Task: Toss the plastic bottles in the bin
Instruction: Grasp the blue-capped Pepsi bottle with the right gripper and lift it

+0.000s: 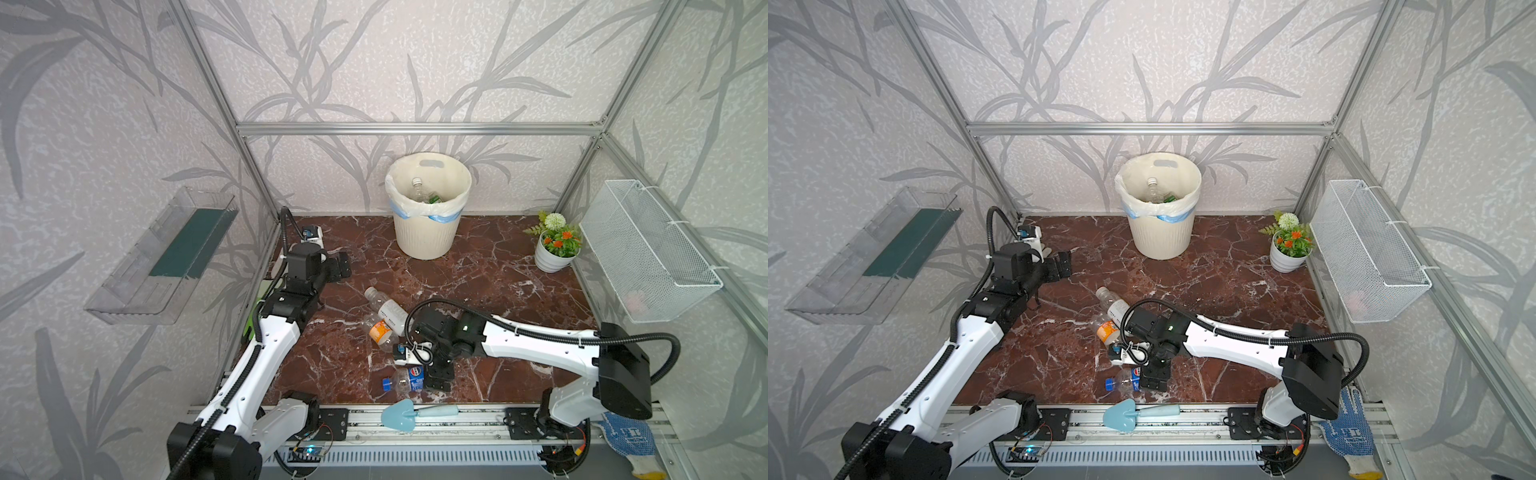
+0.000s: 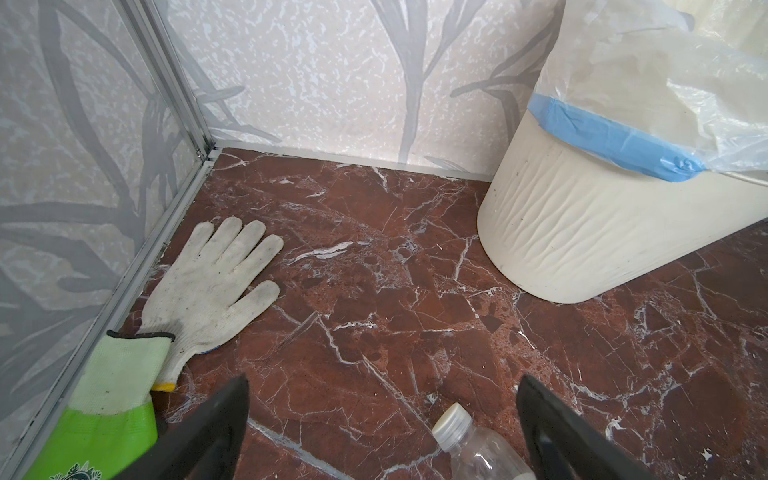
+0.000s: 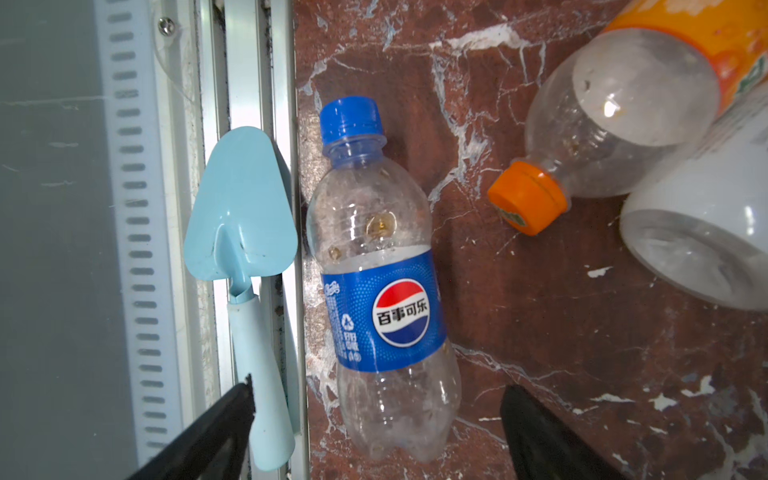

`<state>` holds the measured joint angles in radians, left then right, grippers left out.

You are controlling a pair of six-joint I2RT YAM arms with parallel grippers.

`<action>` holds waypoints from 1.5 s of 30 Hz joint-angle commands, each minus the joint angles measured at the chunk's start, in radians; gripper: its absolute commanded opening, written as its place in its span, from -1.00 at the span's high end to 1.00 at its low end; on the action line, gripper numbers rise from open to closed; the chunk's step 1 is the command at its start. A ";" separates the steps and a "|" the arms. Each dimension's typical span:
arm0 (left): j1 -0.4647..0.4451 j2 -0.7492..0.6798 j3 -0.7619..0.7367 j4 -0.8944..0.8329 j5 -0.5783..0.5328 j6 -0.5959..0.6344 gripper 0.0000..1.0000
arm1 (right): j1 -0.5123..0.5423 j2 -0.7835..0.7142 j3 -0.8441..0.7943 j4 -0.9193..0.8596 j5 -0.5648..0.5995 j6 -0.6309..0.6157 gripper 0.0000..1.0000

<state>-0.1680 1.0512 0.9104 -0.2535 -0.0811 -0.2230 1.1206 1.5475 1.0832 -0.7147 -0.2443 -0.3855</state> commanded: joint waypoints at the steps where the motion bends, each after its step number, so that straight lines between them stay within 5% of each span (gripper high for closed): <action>1: 0.005 0.003 0.025 0.011 0.007 -0.013 -0.98 | 0.012 0.038 0.033 0.001 -0.008 -0.031 -0.85; 23: 0.010 0.024 0.032 0.005 0.028 -0.027 -0.98 | 0.052 0.154 0.021 0.104 0.111 -0.062 -0.67; 45: 0.012 0.018 0.028 0.003 0.014 -0.013 -0.98 | 0.051 -0.014 -0.076 0.187 0.224 0.034 -0.08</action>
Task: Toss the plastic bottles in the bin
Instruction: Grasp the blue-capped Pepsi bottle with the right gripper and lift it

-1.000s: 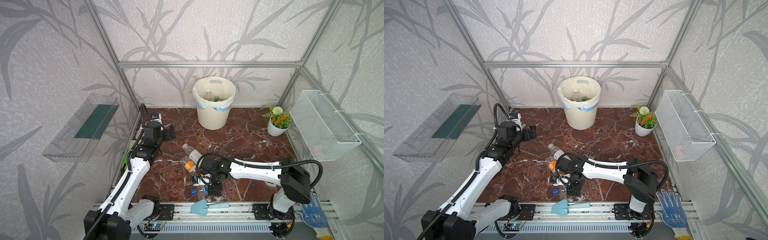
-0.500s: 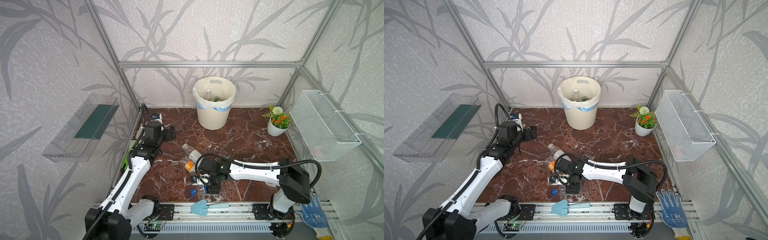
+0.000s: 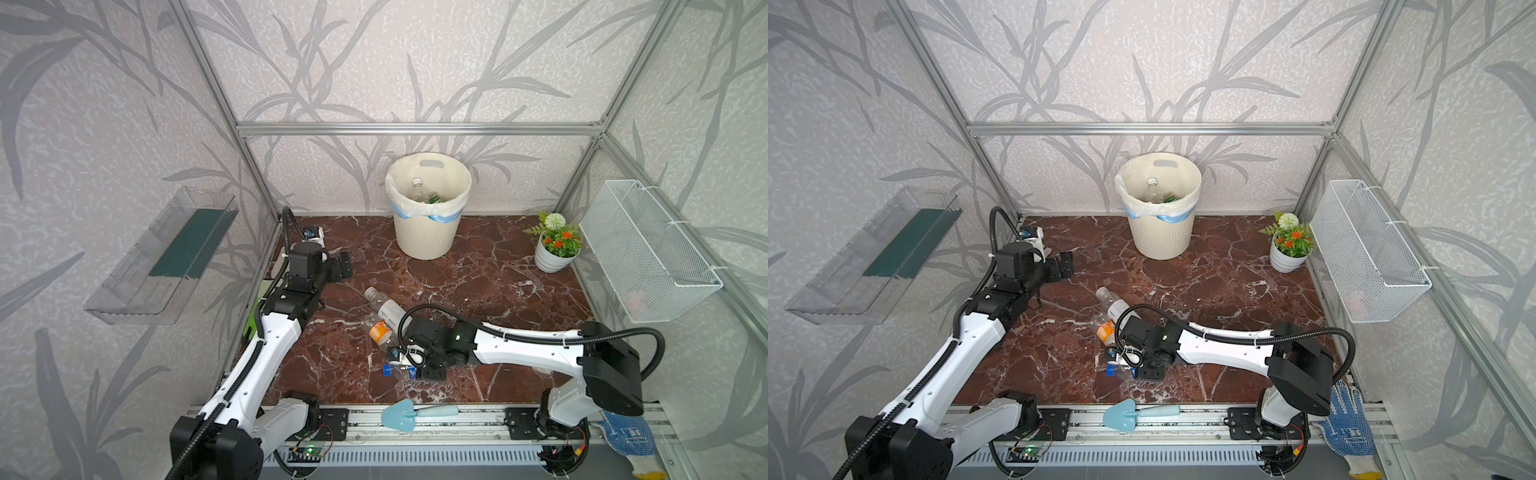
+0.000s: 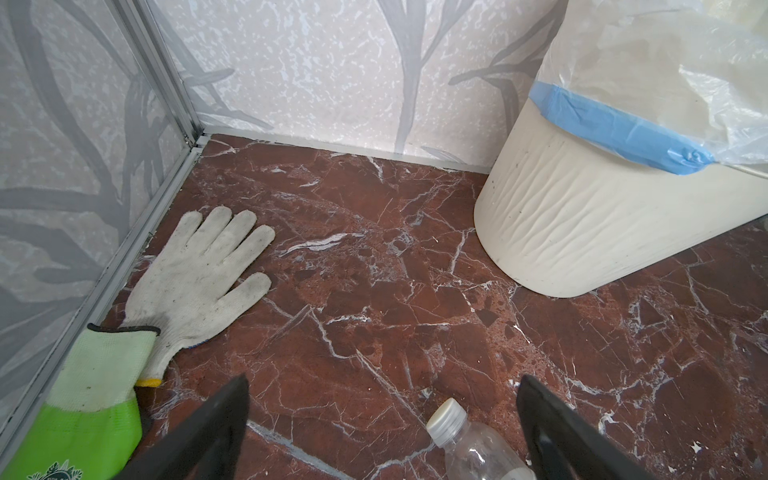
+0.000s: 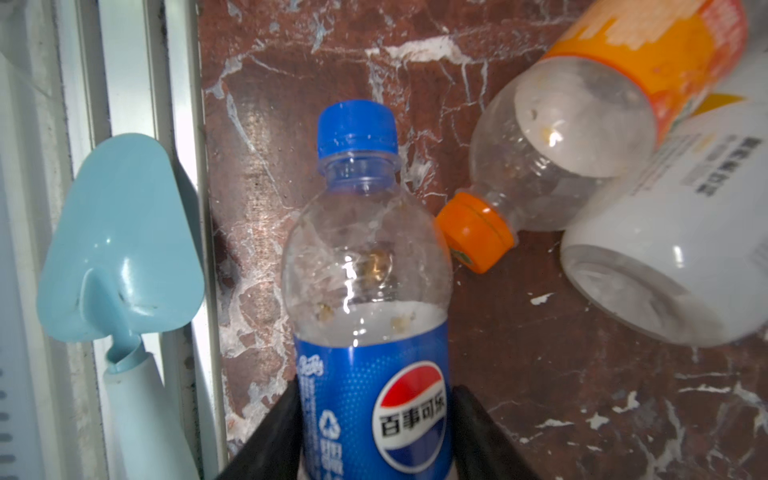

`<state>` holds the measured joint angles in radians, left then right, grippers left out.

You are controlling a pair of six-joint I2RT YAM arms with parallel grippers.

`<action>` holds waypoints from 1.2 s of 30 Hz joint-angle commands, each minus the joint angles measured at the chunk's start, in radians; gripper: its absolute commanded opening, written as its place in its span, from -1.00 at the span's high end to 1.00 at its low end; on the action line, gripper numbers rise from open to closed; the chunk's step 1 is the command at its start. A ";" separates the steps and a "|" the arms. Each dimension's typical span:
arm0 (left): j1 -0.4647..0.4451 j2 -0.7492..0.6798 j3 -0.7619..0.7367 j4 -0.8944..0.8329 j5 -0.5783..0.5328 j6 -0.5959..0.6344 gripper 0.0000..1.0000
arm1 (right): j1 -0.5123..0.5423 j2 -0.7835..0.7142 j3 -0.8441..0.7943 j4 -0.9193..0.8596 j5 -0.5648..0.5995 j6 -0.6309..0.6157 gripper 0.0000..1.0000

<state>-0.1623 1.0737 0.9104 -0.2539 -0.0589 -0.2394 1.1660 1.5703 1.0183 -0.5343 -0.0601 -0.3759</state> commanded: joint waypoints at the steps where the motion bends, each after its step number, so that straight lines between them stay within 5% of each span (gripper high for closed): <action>1: 0.005 -0.005 0.028 0.004 -0.008 0.003 -0.98 | 0.004 -0.044 -0.016 0.008 0.044 0.025 -0.06; 10: 0.005 -0.008 0.026 0.003 -0.013 0.008 -0.99 | -0.078 -0.123 -0.097 0.013 0.017 0.096 0.01; 20: 0.005 0.001 0.027 0.000 -0.013 0.009 -0.98 | -0.302 -0.220 -0.181 0.037 -0.037 0.180 0.03; 29: 0.006 0.010 0.023 0.002 -0.004 0.004 -0.98 | -0.410 -0.193 -0.157 -0.011 0.068 0.141 0.03; 36: 0.005 0.064 0.040 -0.010 0.024 -0.015 -0.98 | -0.546 -0.052 -0.064 -0.020 0.125 0.238 0.05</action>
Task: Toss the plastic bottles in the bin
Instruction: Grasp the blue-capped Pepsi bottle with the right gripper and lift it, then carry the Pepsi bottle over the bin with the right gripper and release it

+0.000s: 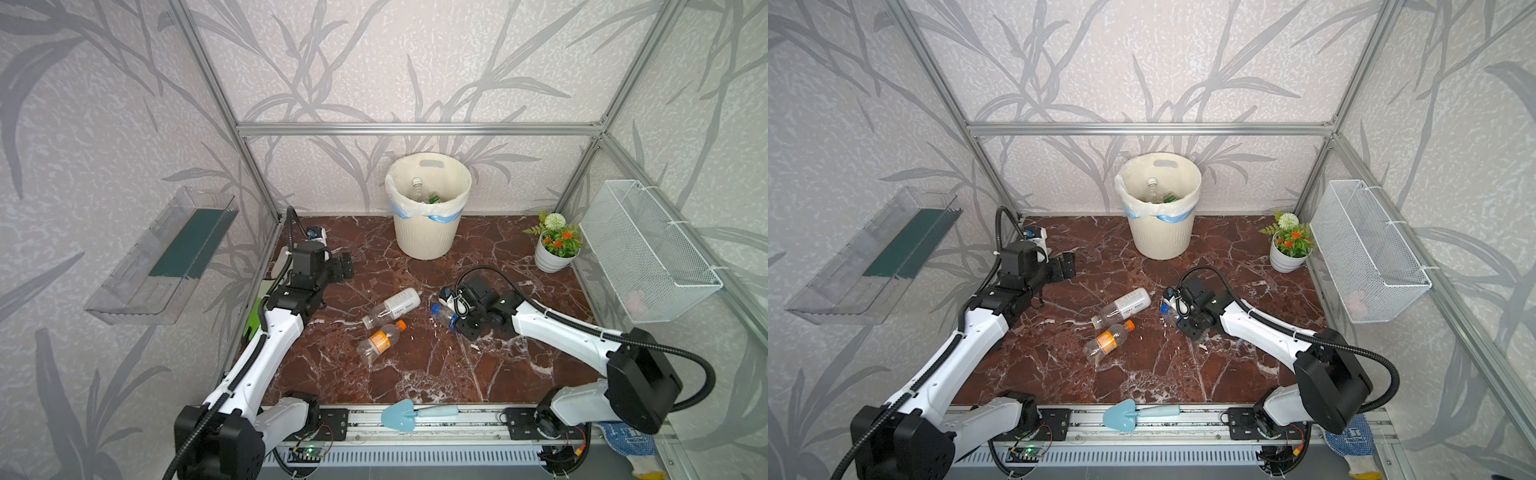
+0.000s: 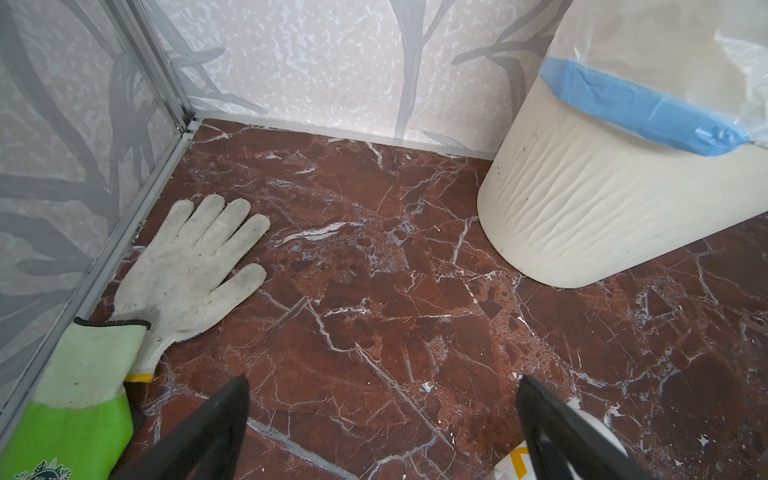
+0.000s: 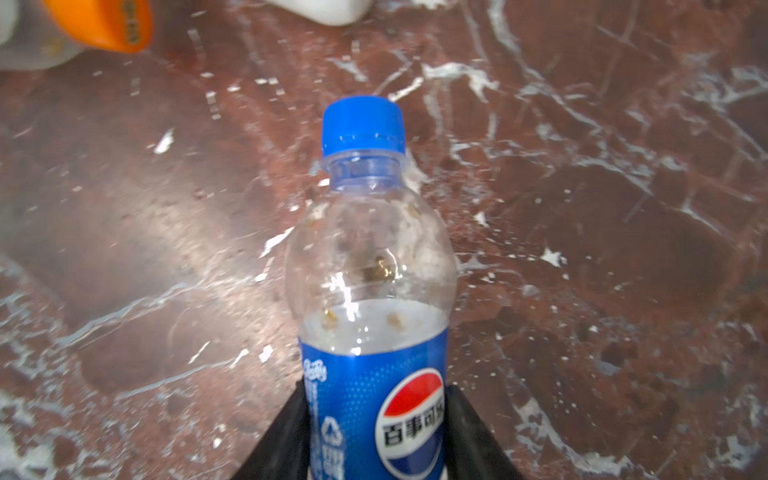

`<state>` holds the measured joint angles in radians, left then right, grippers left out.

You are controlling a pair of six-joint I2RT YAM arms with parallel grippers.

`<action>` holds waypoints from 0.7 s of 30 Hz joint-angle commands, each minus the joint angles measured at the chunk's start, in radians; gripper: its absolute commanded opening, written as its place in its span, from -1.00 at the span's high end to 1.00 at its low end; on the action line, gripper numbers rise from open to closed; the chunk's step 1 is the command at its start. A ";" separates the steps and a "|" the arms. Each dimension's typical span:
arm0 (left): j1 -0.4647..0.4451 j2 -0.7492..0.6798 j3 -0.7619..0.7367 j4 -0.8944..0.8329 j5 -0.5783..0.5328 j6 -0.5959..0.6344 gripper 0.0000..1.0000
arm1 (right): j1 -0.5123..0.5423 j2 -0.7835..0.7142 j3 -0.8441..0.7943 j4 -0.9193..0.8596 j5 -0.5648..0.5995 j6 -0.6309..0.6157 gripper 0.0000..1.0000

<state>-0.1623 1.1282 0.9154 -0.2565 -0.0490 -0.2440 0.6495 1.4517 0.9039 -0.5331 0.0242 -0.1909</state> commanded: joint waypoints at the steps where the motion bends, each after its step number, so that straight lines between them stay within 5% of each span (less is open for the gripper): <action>1: 0.004 0.012 0.034 -0.007 0.016 -0.011 -0.98 | -0.031 0.095 0.064 -0.018 0.048 0.060 0.05; 12: 0.006 0.008 0.036 -0.015 -0.001 -0.002 -0.98 | -0.051 0.279 0.150 0.006 0.013 0.096 -0.50; 17: 0.006 0.006 0.037 -0.017 -0.001 0.001 -0.98 | -0.056 0.326 0.179 -0.023 0.025 0.075 -0.52; 21: 0.005 0.004 0.037 -0.018 -0.006 0.003 -0.98 | -0.058 0.306 0.175 0.001 0.027 0.068 -0.34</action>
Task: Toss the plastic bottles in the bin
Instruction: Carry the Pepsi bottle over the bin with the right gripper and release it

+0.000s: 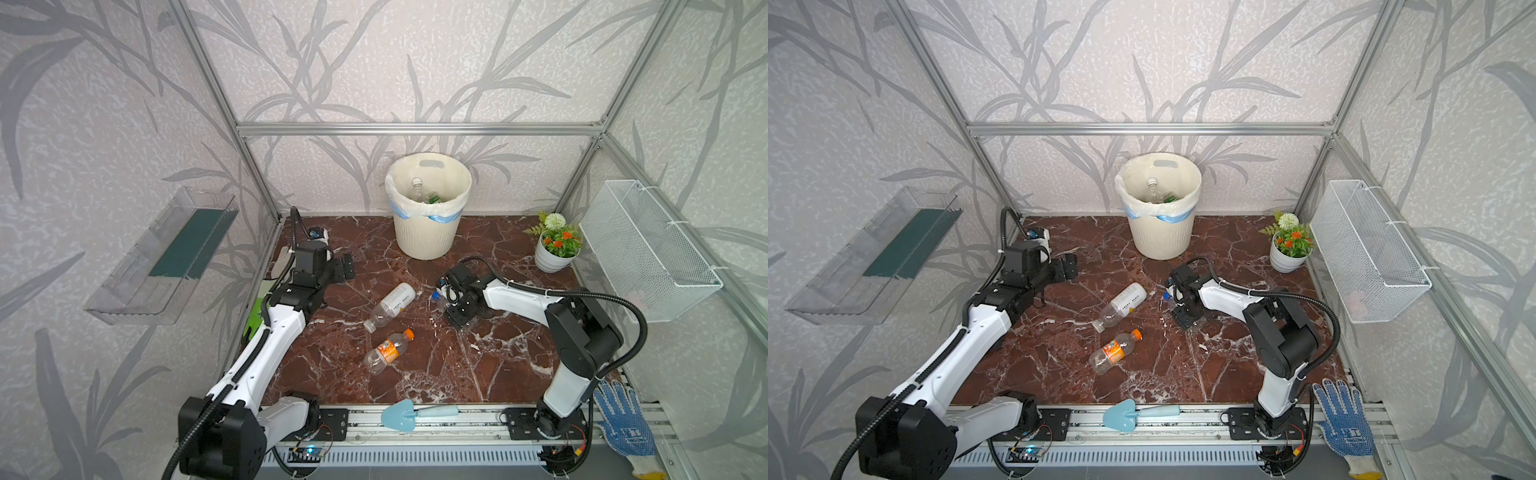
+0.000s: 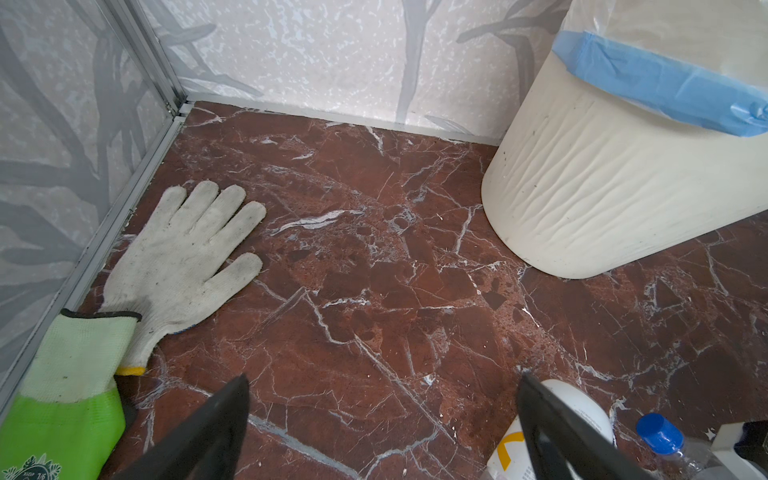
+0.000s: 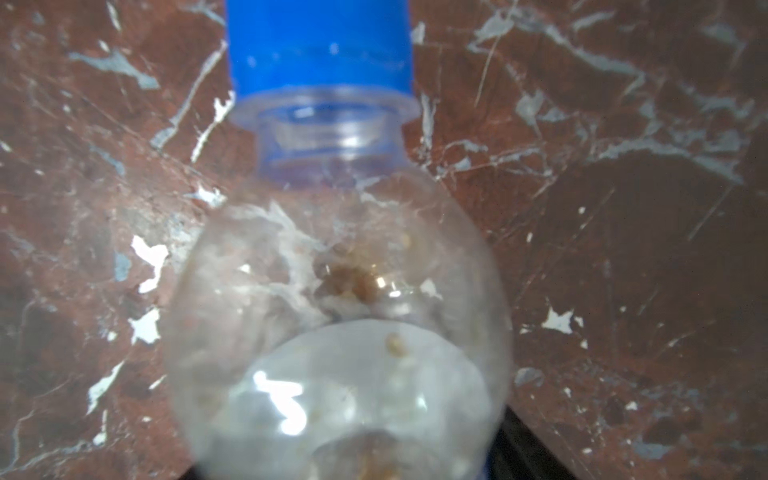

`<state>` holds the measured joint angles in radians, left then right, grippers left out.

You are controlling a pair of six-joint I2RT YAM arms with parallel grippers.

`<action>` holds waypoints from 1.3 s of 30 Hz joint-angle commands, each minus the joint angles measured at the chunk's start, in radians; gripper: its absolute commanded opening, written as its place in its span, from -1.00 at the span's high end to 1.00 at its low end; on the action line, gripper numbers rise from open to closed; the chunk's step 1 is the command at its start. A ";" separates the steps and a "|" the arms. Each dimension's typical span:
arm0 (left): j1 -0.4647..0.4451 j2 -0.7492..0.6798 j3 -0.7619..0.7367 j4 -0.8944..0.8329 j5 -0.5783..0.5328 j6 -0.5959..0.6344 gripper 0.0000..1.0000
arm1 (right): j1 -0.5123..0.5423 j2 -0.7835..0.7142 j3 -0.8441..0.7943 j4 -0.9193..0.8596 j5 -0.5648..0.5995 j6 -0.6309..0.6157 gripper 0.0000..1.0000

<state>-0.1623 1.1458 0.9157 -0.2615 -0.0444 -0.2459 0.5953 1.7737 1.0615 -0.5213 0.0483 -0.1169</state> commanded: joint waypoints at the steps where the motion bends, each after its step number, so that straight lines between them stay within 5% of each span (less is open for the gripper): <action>1: 0.006 -0.014 0.036 -0.012 -0.011 0.005 -0.98 | -0.004 -0.026 0.013 -0.004 0.001 -0.006 -0.29; 9: 0.005 -0.022 0.033 -0.010 0.004 0.005 -0.98 | -0.017 -0.217 -0.049 0.045 0.025 0.016 -0.02; 21: -0.016 0.003 0.024 0.008 0.143 0.063 -0.96 | -0.054 -0.886 -0.291 0.412 0.158 -0.023 -0.11; 27: -0.045 -0.038 0.010 0.039 0.168 0.094 -0.96 | -0.058 -1.017 -0.237 0.688 0.122 -0.099 -0.17; 32: -0.097 -0.047 0.028 0.009 0.141 0.118 -0.96 | -0.120 -0.684 0.137 0.726 -0.030 -0.104 -0.23; 35: -0.125 -0.037 0.043 -0.026 0.082 0.129 -0.95 | -0.208 -0.285 0.707 0.352 -0.268 0.015 -0.30; 39: -0.148 -0.037 0.062 -0.084 0.016 0.116 -0.94 | -0.224 0.272 1.585 -0.254 -0.264 -0.004 -0.79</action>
<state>-0.3019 1.1175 0.9390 -0.2947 0.0353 -0.1486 0.3851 1.7710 2.1777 -0.2447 -0.1169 -0.1471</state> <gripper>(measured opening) 0.971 0.842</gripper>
